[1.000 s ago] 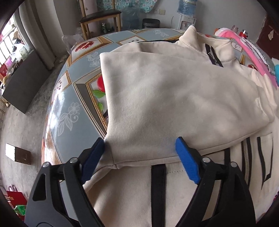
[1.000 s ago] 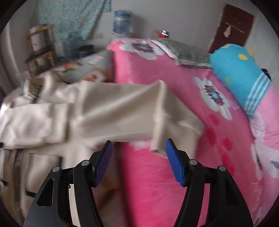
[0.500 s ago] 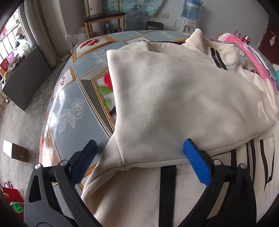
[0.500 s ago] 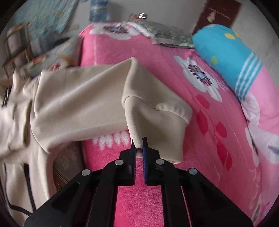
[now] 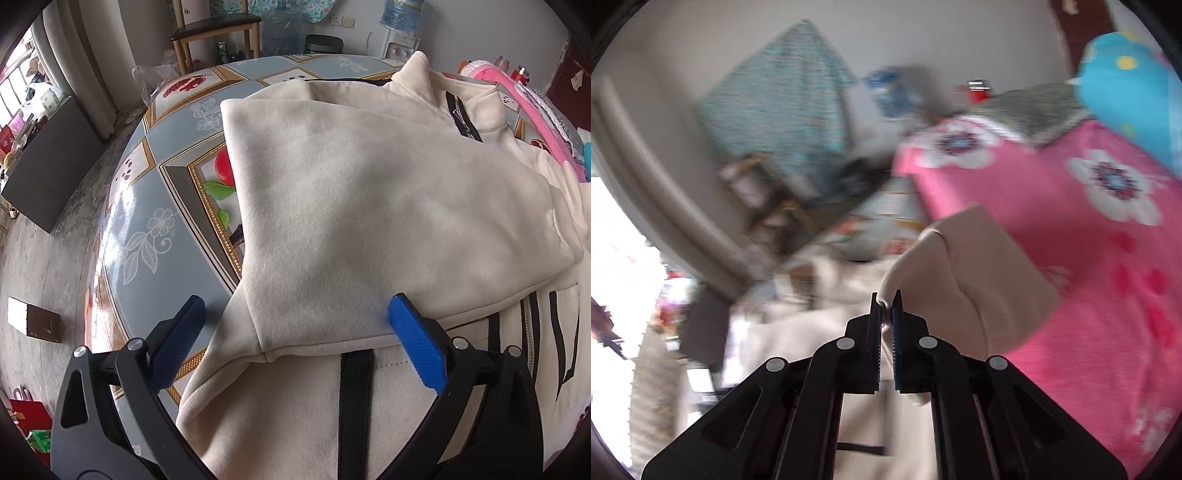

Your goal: Fold large clothes

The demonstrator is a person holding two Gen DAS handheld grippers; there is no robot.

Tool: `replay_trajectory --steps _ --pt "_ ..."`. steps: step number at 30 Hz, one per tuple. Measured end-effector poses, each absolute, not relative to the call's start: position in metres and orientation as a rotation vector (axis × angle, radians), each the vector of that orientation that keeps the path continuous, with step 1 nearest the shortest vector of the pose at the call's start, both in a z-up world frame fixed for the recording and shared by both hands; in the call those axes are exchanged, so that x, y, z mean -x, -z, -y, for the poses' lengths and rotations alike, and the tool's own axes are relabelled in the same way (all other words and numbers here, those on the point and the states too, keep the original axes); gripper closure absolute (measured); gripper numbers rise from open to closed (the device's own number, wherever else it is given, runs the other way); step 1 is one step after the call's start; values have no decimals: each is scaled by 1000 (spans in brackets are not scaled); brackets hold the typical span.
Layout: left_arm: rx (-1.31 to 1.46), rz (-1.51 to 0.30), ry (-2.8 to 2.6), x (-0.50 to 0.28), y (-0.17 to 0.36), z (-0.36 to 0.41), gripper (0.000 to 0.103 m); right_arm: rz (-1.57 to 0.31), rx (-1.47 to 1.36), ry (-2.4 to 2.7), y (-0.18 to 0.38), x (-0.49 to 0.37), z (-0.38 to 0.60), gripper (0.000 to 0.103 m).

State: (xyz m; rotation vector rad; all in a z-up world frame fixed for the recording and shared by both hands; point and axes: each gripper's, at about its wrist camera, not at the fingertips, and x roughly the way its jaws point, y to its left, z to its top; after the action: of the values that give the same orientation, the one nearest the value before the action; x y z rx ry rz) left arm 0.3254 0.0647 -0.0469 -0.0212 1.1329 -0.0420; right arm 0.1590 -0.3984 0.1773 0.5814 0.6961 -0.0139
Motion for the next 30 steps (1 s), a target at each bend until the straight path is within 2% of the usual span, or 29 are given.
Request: replay_trajectory --steps 5,9,13,19,21,23,25,27,30 --pt "21 -1169 40 -331 47 -64 6 -707 -609 -250 -202 -199 327 98" --pt "14 -1188 48 -334 47 -64 6 -760 -572 -375 -194 -237 259 98" --pt "8 -1174 73 -331 47 -65 6 -868 -545 -409 -148 -277 207 98" --pt "74 -1117 118 -311 38 -83 7 -1120 -564 -343 -38 -323 161 94" --pt "86 -1075 136 -299 29 -89 7 -1134 -606 -339 -20 -323 168 86" --pt "105 -1034 176 -289 18 -91 7 -1101 -619 -330 -17 -314 175 64" --pt "126 -989 236 -281 8 -88 7 -1055 -614 -314 -23 -299 186 58" --pt "144 -953 310 -278 -1 -80 7 -1030 -587 -302 -28 -284 197 56" --pt "157 -952 383 -286 -6 -61 8 -1027 -446 -184 -25 -256 212 49"
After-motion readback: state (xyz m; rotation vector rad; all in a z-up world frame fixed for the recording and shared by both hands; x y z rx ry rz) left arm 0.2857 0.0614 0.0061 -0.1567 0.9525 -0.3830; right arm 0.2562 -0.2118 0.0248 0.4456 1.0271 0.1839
